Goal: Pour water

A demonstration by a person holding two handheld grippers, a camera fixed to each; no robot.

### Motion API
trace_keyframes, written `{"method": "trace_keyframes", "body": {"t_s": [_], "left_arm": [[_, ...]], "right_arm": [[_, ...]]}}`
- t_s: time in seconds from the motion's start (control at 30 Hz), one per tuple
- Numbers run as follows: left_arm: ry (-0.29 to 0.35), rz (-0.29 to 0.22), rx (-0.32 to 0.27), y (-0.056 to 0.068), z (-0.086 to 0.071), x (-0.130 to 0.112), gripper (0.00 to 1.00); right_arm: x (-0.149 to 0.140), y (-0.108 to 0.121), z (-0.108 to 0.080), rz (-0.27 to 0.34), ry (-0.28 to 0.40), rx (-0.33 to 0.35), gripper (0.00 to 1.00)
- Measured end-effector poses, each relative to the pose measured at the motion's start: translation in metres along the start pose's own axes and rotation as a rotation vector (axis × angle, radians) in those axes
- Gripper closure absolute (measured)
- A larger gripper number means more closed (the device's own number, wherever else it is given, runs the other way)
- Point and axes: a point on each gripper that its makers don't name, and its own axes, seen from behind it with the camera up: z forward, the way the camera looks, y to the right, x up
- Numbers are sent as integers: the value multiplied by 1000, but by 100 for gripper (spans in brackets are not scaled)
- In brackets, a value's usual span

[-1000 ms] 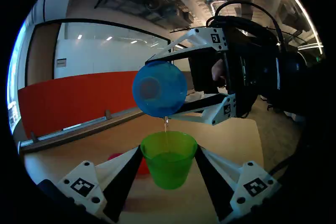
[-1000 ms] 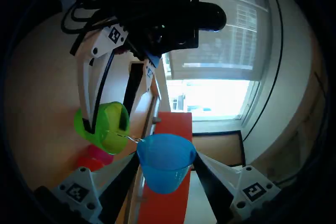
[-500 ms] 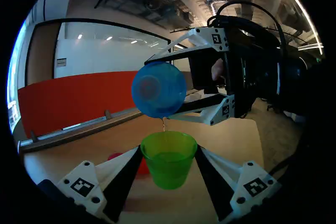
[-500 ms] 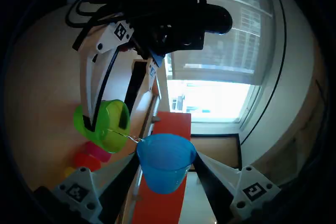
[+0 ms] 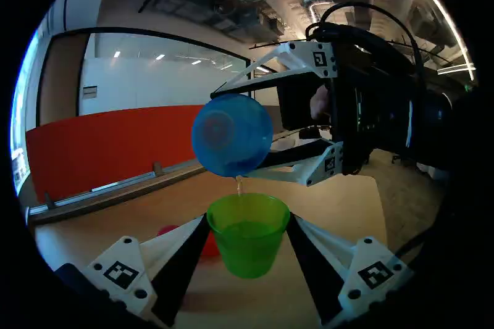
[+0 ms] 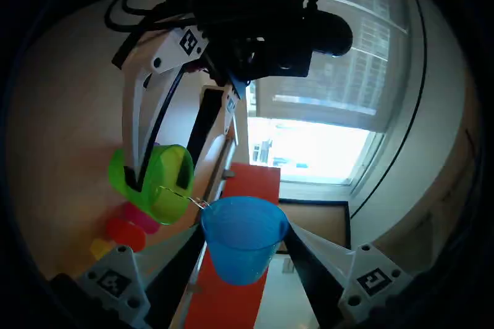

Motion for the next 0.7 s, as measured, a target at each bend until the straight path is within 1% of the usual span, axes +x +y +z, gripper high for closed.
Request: {"method": "trace_keyframes", "body": {"t_s": [0.3,0.4,0.5,0.6,0.7], "left_arm": [[0,1,1,0,-1,0,12],[-1,-1,4,-2,-1,-1,12],[1,-4,7,-3,0,-2,12],[1,-8,8,-4,-1,-2,12],[1,-9,10,-5,-3,-2,12]], "right_arm": [[-1,1,1,-7,-1,-8,9],[-2,2,2,3,1,-11,9],[-4,2,4,41,3,-16,9],[-7,1,4,110,9,-20,8],[-11,0,3,203,9,-33,8]]}}
